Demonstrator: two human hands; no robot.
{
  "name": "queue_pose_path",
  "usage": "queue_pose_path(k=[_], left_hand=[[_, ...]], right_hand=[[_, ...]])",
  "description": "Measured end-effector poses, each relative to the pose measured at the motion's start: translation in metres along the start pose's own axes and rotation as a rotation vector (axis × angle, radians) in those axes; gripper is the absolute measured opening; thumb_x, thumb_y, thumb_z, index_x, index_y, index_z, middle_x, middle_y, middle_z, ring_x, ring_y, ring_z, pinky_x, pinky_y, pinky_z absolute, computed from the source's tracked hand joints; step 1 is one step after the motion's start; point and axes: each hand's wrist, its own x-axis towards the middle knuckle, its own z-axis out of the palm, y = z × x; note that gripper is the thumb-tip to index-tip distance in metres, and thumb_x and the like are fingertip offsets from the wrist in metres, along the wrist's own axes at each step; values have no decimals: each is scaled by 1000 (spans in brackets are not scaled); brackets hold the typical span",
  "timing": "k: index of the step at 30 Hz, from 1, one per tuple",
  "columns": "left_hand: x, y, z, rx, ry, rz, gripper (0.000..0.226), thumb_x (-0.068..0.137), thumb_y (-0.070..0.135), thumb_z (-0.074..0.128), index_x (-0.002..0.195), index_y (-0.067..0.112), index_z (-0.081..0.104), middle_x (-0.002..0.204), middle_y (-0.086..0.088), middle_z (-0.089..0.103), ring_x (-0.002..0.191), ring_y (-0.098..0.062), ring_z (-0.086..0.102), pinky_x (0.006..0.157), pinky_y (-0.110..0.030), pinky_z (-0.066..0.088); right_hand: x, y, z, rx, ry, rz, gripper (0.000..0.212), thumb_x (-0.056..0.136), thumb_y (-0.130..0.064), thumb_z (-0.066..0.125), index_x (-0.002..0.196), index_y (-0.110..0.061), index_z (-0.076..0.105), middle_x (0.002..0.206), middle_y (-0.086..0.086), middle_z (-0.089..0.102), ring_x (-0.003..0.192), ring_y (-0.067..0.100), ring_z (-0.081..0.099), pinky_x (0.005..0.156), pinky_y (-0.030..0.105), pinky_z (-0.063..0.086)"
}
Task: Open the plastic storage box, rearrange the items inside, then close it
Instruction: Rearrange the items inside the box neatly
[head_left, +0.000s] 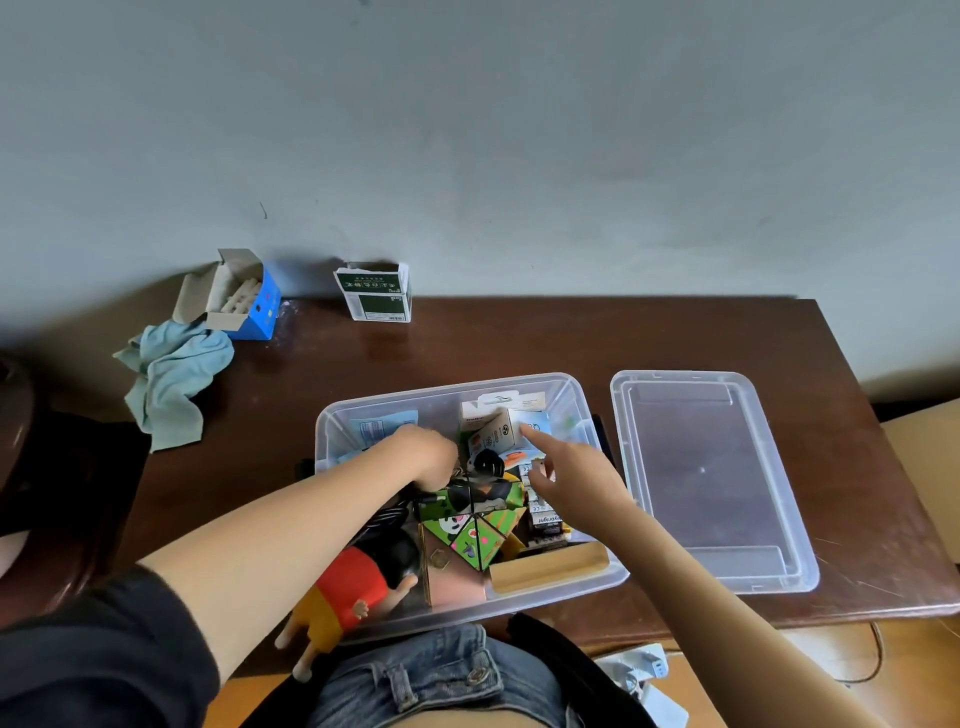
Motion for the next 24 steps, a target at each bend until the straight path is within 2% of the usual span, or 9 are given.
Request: queue_pose_path(k=[4,7,9,10,13,15,18,21,24], left_hand=[[-10,-5,10,-336,502,38,27,91,6,40,107,12,60,107,-5,62,97,-26,57,68,-31,42],[-14,-7,9,-538,738,74,23,94,13,39,102,20,60,82,8,59,78,-17,56,56,-27,32],[-16,-4,6,-561,781,99,21,95,17,40,104,22,58,64,11,51,59,-9,48,48,-26,27],[-14,-2,5,-557,782,113,22,96,18,41,110,25,57,64,9,54,57,-8,47,47,-28,30],[-10,1,5,-526,761,145,31,98,29,45,128,36,53,97,7,68,86,-16,62,66,-33,50],[-7,1,8,-482,746,155,32,97,43,46,128,40,54,117,10,66,107,-15,60,76,-33,51],[-6,0,15,-395,777,145,42,89,57,51,129,44,53,112,11,68,103,-16,62,57,-26,39],[-5,3,21,-372,832,112,44,86,54,57,128,43,54,103,7,70,95,-19,64,50,-24,27],[-1,6,23,-420,866,72,42,87,49,60,127,43,55,105,5,70,99,-20,63,58,-27,31]], right_hand=[[-1,-12,5,-100,-24,-61,59,95,-20,41,148,-36,19,79,5,58,65,20,52,50,30,38],[4,-16,8,-147,-21,-84,59,97,-18,40,149,-35,17,79,3,54,67,20,53,50,30,38],[7,-17,8,-180,-30,-109,58,98,-18,39,148,-37,16,90,5,59,75,22,58,56,33,43],[9,-17,7,-193,-44,-125,58,99,-19,39,148,-38,15,95,6,61,79,22,59,59,34,46],[10,-15,4,-189,-88,-185,57,100,-20,43,147,-41,17,101,6,63,80,22,60,62,36,50],[7,-9,-1,-127,-14,-200,50,98,-23,47,142,-39,31,107,4,65,84,21,63,67,37,54],[0,5,-6,-81,145,-122,38,94,-22,56,130,-24,42,104,2,69,81,22,67,67,38,55],[0,7,-10,-293,77,-30,30,90,-22,63,116,-14,49,92,5,70,78,24,67,66,34,56],[10,-2,-4,-535,-27,-72,20,88,-8,61,108,-11,58,94,6,69,85,25,66,63,28,46]])
